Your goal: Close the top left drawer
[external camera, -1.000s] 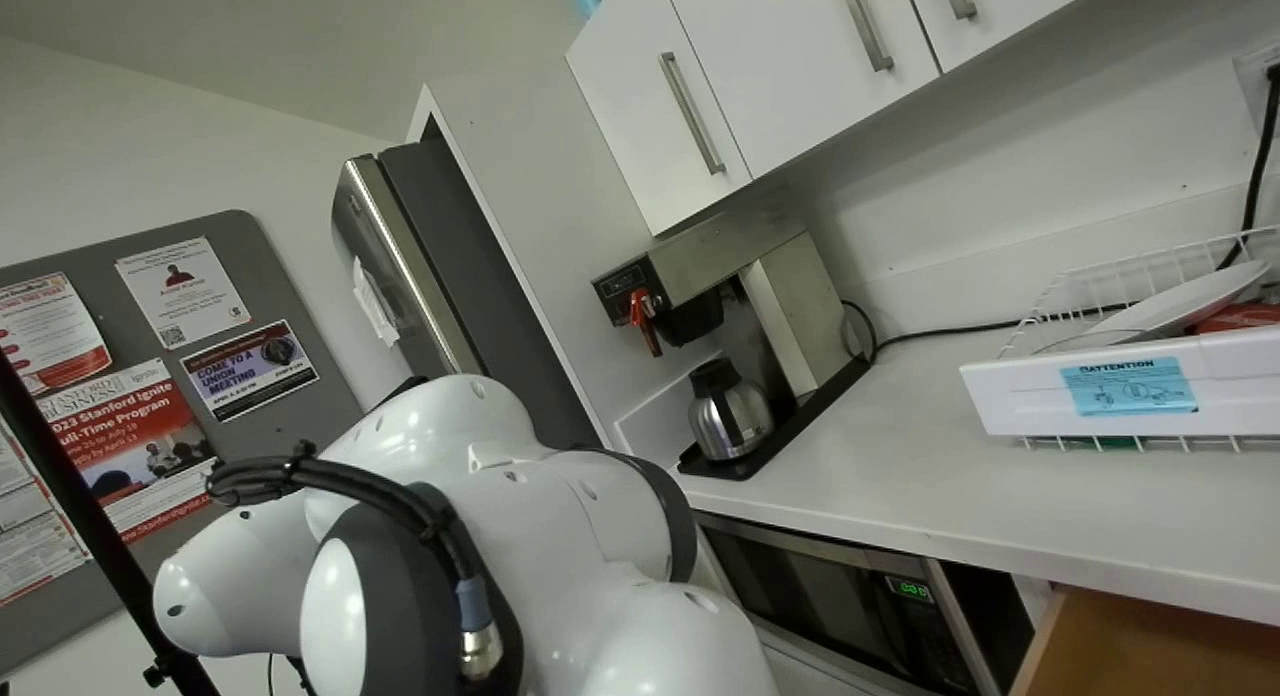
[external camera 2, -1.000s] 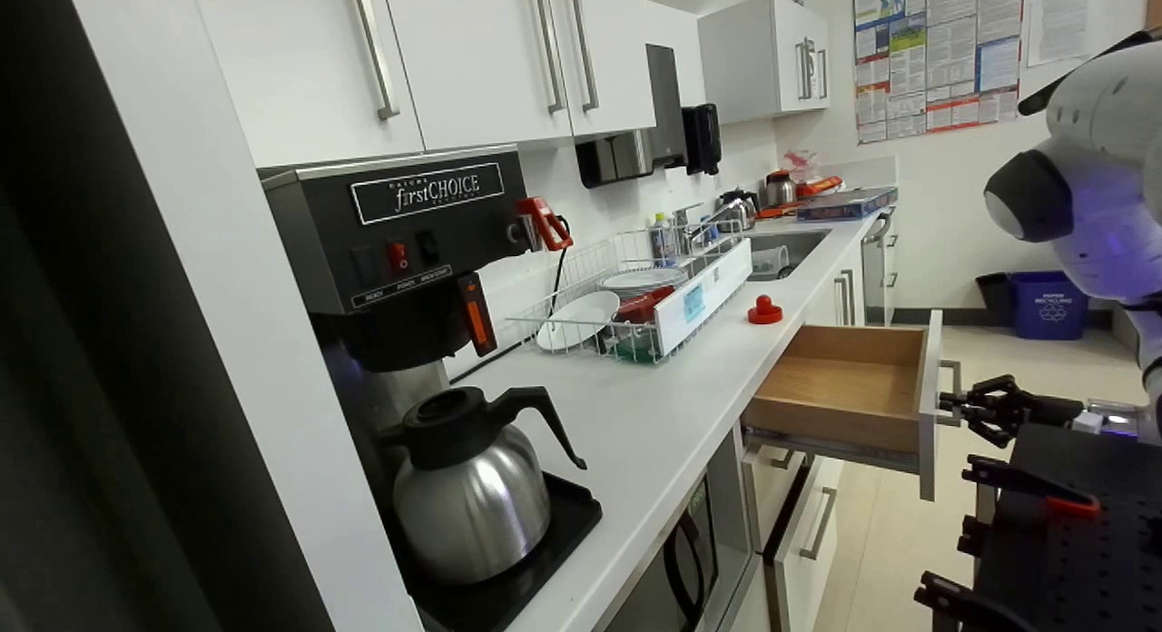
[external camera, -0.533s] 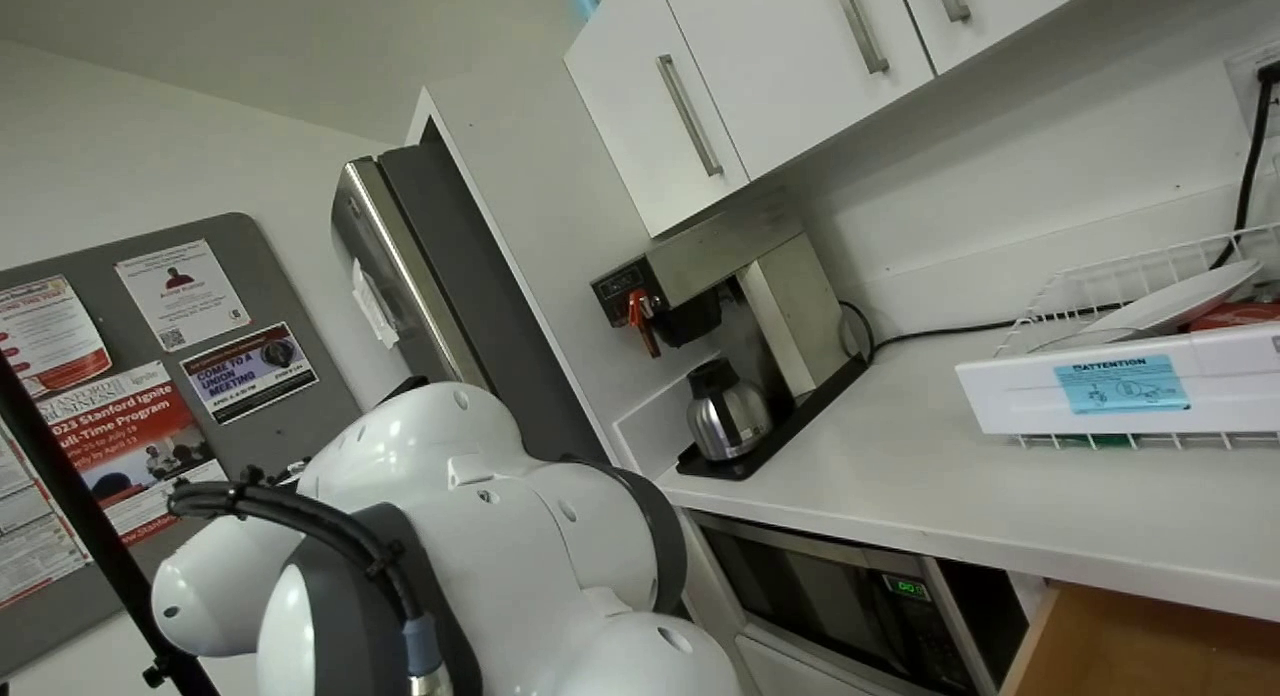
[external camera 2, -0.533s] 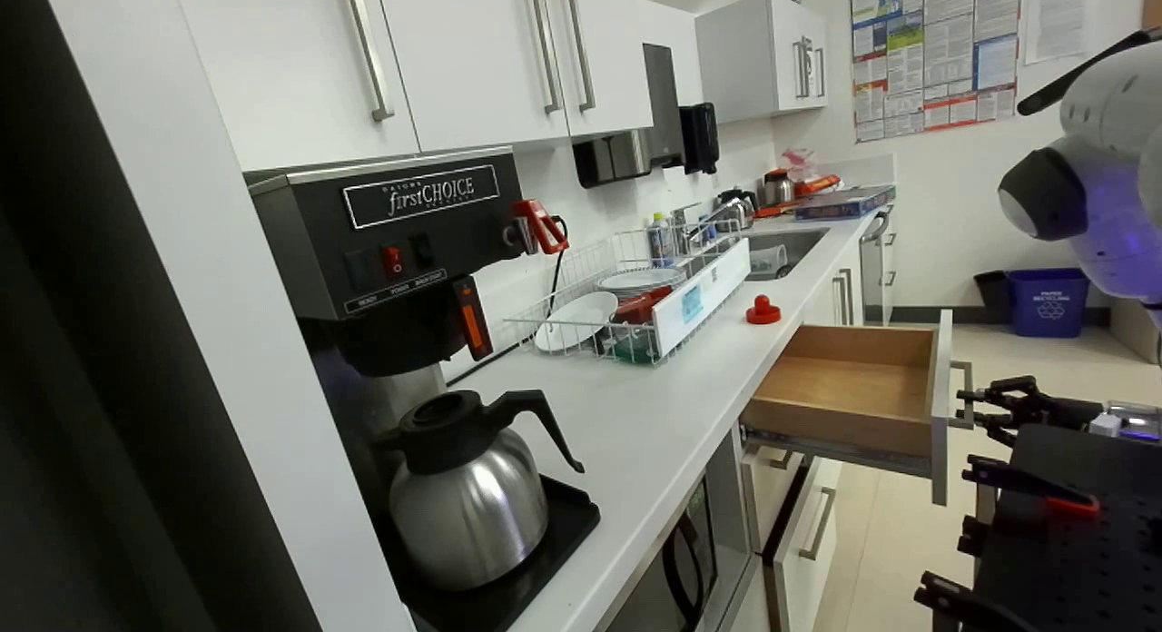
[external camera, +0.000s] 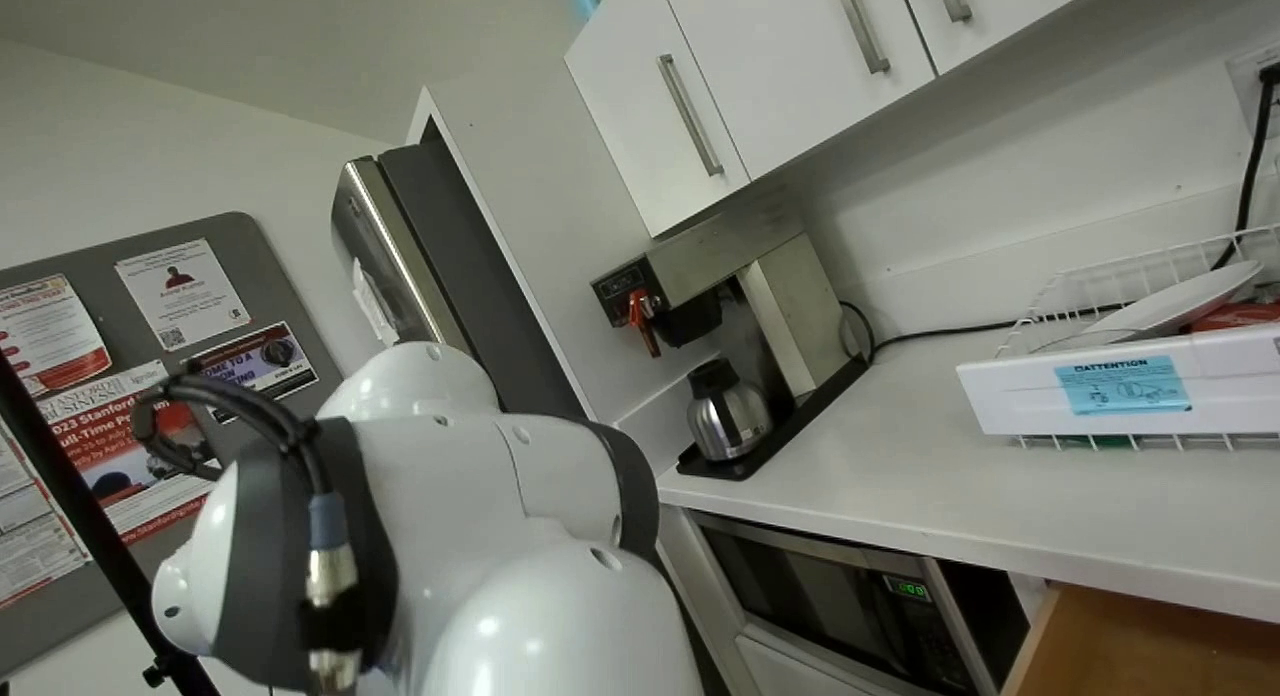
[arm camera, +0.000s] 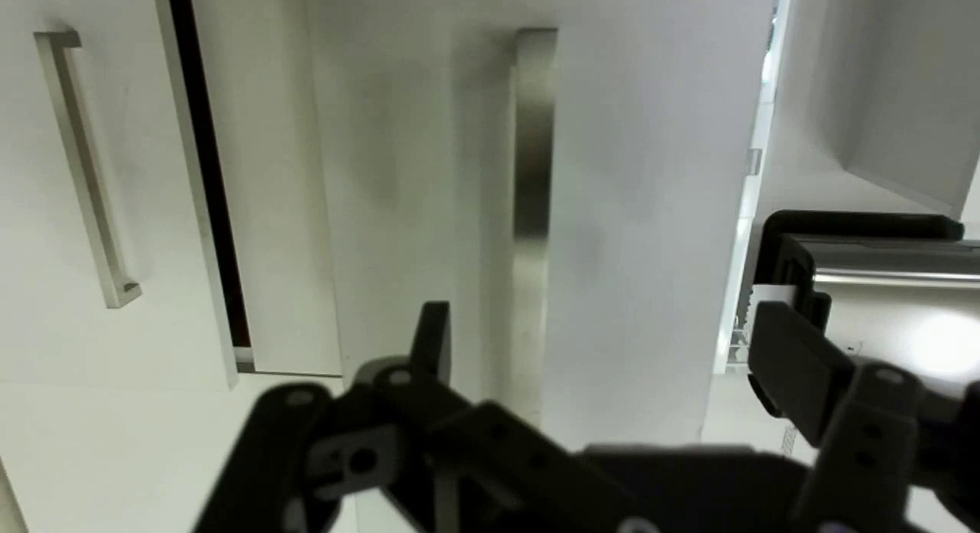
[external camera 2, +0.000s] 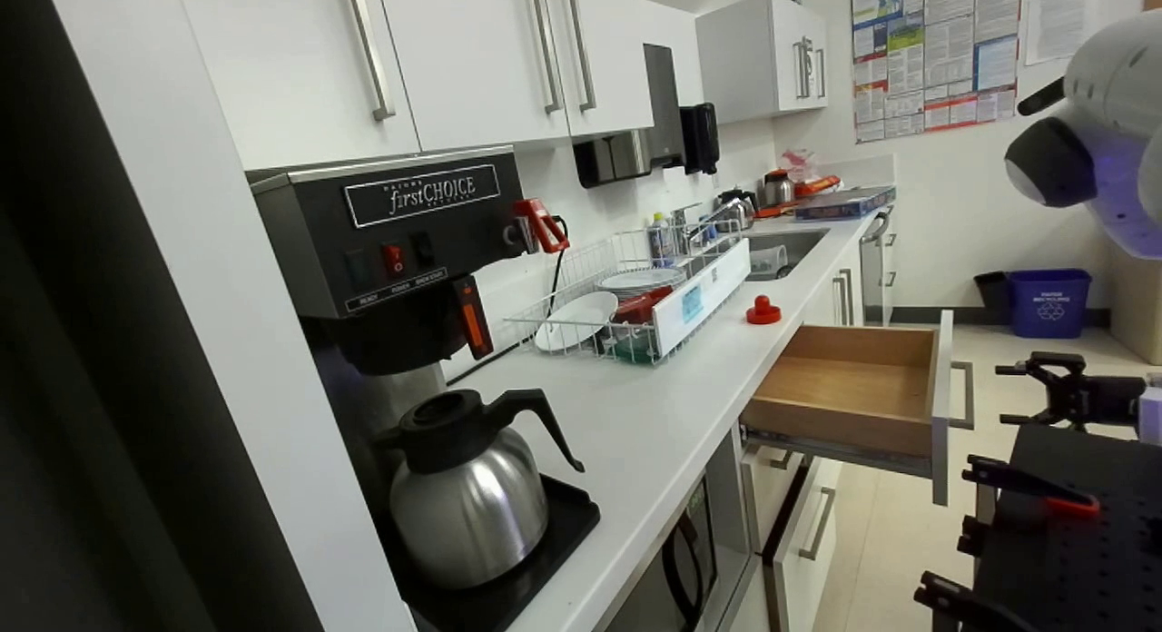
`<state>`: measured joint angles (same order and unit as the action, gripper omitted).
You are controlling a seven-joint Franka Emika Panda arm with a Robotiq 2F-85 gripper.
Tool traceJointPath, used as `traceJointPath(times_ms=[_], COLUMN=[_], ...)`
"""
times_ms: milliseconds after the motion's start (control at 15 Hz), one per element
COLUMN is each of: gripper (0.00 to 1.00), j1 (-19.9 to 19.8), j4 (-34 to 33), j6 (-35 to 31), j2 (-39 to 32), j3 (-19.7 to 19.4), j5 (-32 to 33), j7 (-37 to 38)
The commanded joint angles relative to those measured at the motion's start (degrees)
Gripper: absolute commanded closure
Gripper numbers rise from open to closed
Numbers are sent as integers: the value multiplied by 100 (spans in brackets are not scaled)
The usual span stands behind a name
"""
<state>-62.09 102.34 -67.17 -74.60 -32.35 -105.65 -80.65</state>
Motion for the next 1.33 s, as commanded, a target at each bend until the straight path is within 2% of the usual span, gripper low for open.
traceJointPath(times_ms=[0, 133, 400, 467, 600, 933, 1067, 1267], gripper=[0, 0, 0, 0, 0, 0, 0, 0], j1=[586, 950, 1918, 1318, 1449, 1230, 1540, 2097], j4=[1305, 1844, 2635, 1947, 2025, 1928, 2216, 2586], j6=[-590, -1039, -2118, -1680, -1817, -1810, -2090, -2458], j2=[1151, 1685, 2630, 2023, 2205, 2026, 2390, 2968], j3=[-429, -705, -1200, -897, -900, -810, -986, -1353], j5=[435, 456, 395, 441, 442, 441, 458, 841], j7=[-470, -726, -1101, -907, -910, -915, -1131, -1373])
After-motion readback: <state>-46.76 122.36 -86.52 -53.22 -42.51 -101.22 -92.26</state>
